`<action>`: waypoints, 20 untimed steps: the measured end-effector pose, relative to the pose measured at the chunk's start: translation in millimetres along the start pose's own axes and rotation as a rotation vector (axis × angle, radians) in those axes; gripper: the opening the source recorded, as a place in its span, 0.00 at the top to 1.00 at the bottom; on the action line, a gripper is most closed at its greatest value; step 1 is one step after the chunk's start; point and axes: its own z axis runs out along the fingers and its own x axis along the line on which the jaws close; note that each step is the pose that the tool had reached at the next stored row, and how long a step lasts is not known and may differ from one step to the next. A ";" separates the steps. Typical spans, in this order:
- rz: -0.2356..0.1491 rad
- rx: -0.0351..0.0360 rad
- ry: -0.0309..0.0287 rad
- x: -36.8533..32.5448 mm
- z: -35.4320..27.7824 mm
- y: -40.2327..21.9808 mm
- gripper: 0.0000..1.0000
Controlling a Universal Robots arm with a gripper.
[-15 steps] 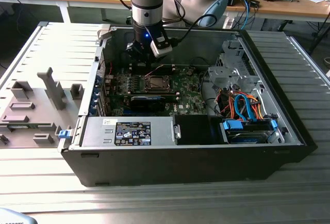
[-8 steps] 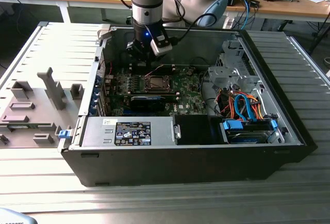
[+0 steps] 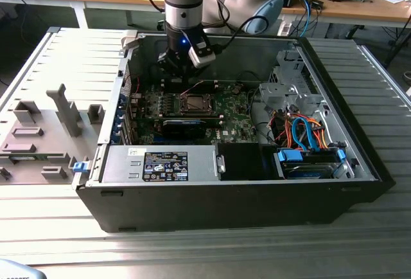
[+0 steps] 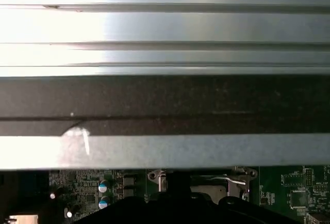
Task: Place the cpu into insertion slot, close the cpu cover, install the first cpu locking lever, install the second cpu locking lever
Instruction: 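Install the first cpu locking lever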
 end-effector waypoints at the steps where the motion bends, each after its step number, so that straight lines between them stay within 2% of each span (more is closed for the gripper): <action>1: -0.002 0.0001 0.0000 0.0 0.1 1.1 0.89; 6: -0.032 -0.0009 -0.0003 0.0 1.2 6.2 0.89; 9: -0.033 -0.0008 -0.0002 -1.3 2.3 7.9 0.89; 20: -0.038 -0.0011 -0.0002 -5.3 9.6 9.1 0.89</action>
